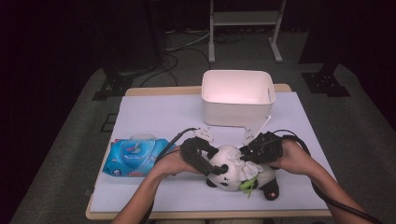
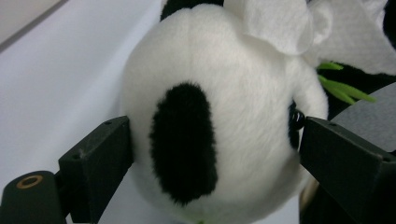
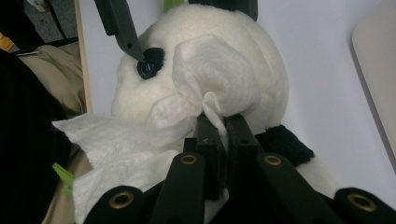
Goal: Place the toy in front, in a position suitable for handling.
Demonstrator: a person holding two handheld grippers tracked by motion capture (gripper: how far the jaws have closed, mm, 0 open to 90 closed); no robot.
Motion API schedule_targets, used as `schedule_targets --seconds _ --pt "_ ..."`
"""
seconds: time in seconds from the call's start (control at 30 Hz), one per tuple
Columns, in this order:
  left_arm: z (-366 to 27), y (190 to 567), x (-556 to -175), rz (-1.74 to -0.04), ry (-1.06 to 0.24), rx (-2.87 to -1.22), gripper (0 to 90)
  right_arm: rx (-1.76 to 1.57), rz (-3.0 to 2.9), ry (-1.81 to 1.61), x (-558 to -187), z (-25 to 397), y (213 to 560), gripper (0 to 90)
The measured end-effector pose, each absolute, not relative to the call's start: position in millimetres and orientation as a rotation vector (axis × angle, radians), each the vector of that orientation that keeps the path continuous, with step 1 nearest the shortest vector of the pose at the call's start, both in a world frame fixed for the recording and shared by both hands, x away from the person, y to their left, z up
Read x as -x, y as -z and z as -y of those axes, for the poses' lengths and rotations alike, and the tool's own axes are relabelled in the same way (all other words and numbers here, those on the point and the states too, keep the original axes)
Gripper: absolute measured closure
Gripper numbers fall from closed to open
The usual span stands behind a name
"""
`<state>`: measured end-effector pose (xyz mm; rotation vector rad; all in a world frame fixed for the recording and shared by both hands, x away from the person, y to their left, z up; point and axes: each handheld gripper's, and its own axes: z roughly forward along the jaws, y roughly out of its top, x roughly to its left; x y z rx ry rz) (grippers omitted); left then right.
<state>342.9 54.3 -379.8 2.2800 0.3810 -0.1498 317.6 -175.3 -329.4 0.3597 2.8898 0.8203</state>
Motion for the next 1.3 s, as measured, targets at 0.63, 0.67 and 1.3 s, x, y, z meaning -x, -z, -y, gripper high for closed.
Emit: schedule_targets --seconds 0.63,0.67,1.3 --pt "-48.6 367.7 -338.7 -0.215 -0.029 -2.313 25.5 -0.348 -2.834 -0.867 -313.1 171.3 314.6 84.9" --pt "-49.0 365.4 -338.8 -0.200 -0.046 -2.316 25.6 -0.354 -2.830 -0.879 -314.8 172.5 312.4 84.9" --pt "-60.8 369.9 -340.7 -0.164 -0.067 -2.278 24.0 -0.482 -2.795 -0.887 -316.4 216.6 311.7 84.9"
